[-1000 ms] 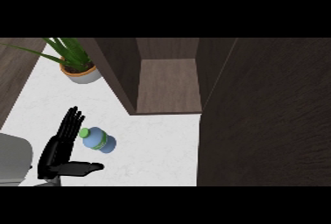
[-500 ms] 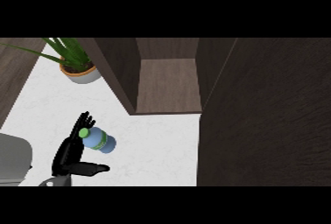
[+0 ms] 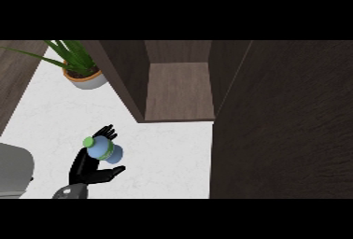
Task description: Pick up the bottled water, place it into the cabinet and close the cabinet
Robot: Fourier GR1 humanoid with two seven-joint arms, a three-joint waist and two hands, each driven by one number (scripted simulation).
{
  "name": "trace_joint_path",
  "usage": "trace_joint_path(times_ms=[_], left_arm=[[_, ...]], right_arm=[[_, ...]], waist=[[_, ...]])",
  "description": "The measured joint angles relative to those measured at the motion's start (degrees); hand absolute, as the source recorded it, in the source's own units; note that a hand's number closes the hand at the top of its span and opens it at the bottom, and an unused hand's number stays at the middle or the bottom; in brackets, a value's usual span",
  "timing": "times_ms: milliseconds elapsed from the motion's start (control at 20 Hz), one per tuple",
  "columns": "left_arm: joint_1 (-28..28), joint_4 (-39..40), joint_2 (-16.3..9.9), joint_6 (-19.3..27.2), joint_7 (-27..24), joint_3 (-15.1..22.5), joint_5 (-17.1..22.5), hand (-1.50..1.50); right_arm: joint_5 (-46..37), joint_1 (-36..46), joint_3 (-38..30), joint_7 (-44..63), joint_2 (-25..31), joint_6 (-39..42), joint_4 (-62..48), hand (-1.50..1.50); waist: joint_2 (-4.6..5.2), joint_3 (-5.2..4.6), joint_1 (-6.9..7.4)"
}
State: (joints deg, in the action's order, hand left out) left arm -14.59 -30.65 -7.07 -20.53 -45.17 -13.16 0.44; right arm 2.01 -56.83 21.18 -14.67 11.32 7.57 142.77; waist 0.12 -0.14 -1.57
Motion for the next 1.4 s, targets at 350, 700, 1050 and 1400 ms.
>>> trace_joint_path(times_ms=[350,700,1050,1400], left_arm=[[-3.71,6.41,0.25,-1.00,-1.70,-2.06,2.18,1.50],[-4.79,7.90,0.75,-0.64,-3.68,-2.57,3.29,1.50],[-3.48,5.83,3.47,4.96,-7.61,-2.90,5.17,1.50],[-3.71,2.70,6.05,5.45,-5.49,2.19,10.33,1.50]], right_arm=[[0.13,-1.47,-0.98,-1.56,1.22,0.56,-0.03,-1.50],[0.15,-2.49,-0.79,-3.07,1.24,0.64,-0.43,-1.50],[0.04,-1.56,-0.55,-2.56,1.00,0.04,-0.48,-1.50],[0.18,-1.29,-0.56,-1.59,1.32,-0.03,-0.32,-1.50]], waist=[[-0.16,0.39,0.10],[-0.22,0.35,0.35],[-0.40,0.58,0.82],[-0.46,0.30,0.97]])
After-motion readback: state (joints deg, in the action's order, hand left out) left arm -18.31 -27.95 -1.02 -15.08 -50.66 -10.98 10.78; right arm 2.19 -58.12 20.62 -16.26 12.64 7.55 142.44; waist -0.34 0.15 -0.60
